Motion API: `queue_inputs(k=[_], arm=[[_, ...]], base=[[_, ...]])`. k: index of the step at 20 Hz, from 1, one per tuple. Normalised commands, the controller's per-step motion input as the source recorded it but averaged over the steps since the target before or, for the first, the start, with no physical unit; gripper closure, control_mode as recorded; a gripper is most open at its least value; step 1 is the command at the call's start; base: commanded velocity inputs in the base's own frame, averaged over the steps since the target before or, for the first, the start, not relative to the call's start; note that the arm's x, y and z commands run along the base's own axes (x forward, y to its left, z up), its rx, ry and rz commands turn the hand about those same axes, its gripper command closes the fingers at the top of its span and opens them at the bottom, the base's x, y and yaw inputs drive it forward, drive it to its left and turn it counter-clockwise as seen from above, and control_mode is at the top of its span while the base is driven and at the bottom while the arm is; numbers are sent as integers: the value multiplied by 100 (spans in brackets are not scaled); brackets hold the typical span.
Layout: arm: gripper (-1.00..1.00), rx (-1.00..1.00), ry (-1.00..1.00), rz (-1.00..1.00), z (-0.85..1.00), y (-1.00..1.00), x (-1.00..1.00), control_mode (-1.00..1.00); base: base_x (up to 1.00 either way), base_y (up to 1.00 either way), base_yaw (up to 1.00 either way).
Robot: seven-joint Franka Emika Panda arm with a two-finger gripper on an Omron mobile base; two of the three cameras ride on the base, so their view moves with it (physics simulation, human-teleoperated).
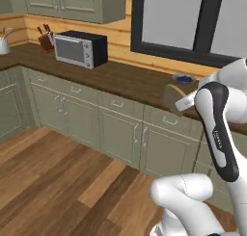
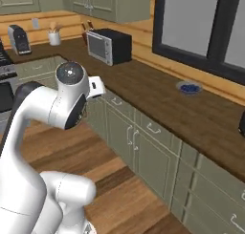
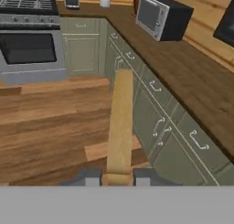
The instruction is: Start the toaster. Once the lever pops up, take the bread to the plate on the dining counter.
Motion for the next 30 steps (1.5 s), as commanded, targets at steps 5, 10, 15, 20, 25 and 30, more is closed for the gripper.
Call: queue_inputs(k=[5, 10, 15, 20, 25, 30], arm=[[100, 0, 0, 0, 0, 0, 0, 100], [100, 0, 0, 0, 0, 0, 0, 100], [100, 0, 0, 0, 0, 0, 0, 100], [100, 0, 0, 0, 0, 0, 0, 100], [100, 0, 0, 0, 0, 0, 0, 100], [100, 0, 0, 0, 0, 0, 0, 100]], base=[[0, 1, 87], [13, 0, 94], [15, 0, 94], [14, 4, 91], [21, 8, 85], [35, 3, 79]])
